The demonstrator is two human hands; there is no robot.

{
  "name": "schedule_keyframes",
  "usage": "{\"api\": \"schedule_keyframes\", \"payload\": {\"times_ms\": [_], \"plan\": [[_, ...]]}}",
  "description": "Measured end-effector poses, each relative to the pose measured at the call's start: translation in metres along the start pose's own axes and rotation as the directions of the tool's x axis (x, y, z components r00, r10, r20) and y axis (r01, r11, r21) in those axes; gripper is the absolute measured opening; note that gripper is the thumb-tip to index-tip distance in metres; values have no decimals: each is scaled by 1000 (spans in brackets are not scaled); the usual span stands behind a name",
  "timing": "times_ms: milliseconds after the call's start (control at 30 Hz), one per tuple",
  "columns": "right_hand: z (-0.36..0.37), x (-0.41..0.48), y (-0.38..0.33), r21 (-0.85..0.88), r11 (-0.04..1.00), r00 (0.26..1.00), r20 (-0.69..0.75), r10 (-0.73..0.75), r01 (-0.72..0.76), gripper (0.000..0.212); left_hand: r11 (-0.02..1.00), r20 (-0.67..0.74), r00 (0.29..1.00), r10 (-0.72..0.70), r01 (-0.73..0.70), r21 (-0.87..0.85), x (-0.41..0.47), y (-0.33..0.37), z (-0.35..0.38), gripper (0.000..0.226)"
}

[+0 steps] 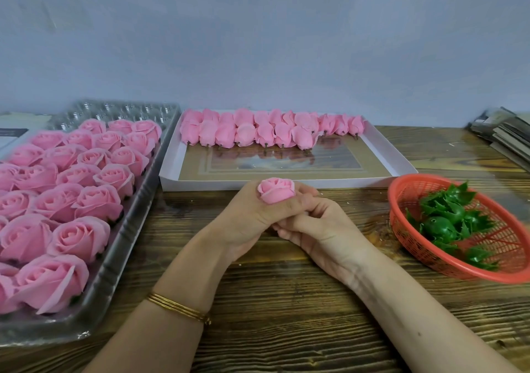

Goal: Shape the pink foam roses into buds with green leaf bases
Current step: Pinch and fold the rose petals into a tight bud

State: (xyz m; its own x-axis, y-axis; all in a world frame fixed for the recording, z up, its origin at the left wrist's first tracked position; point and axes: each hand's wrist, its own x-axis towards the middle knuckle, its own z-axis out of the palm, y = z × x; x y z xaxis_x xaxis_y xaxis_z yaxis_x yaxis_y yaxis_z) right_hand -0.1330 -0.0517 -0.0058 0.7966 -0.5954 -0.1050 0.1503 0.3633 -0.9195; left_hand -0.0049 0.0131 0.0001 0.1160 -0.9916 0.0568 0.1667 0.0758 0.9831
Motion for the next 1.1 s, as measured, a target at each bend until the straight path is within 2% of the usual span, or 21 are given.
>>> {"api": "schedule_keyframes", "payload": {"times_ms": [133,233,333,367,433,500,633,767,933,1100], "plan": [[-4,-1,-3,-7,999,999,16,44,-44,27,998,26,999,31,-32,61,0,-1,2,4],[-7,1,-6,-58,997,999,-21,43,-44,29,993,-105,990,90,-81,84,3,-7,6,6],[-10,2,-8,-106,994,979,-198,-41,21,41,979,-256,953,160,-121,162,5,-11,8,3],[-11,2,-9,-116,992,966,-247,-76,48,38,970,-281,942,186,-131,203,6,-11,8,10],[-10,2,-8,-126,987,946,-298,-131,97,17,945,-287,930,229,-141,295,7,-12,8,27],[-6,2,-8,-138,983,938,-309,-157,119,3,917,-258,932,256,-149,370,7,-12,8,33],[0,2,-5,-192,976,949,-274,-156,104,33,889,-211,951,225,-112,444,6,-13,12,19],[3,2,-2,-247,966,941,-301,-155,81,28,869,-174,965,195,-88,488,6,-14,11,27],[3,2,-4,-257,962,937,-304,-172,93,30,857,-219,949,225,-85,508,6,-14,14,30],[2,4,-2,-267,960,938,-304,-166,84,38,867,-275,928,251,-89,490,7,-14,14,19]]}}
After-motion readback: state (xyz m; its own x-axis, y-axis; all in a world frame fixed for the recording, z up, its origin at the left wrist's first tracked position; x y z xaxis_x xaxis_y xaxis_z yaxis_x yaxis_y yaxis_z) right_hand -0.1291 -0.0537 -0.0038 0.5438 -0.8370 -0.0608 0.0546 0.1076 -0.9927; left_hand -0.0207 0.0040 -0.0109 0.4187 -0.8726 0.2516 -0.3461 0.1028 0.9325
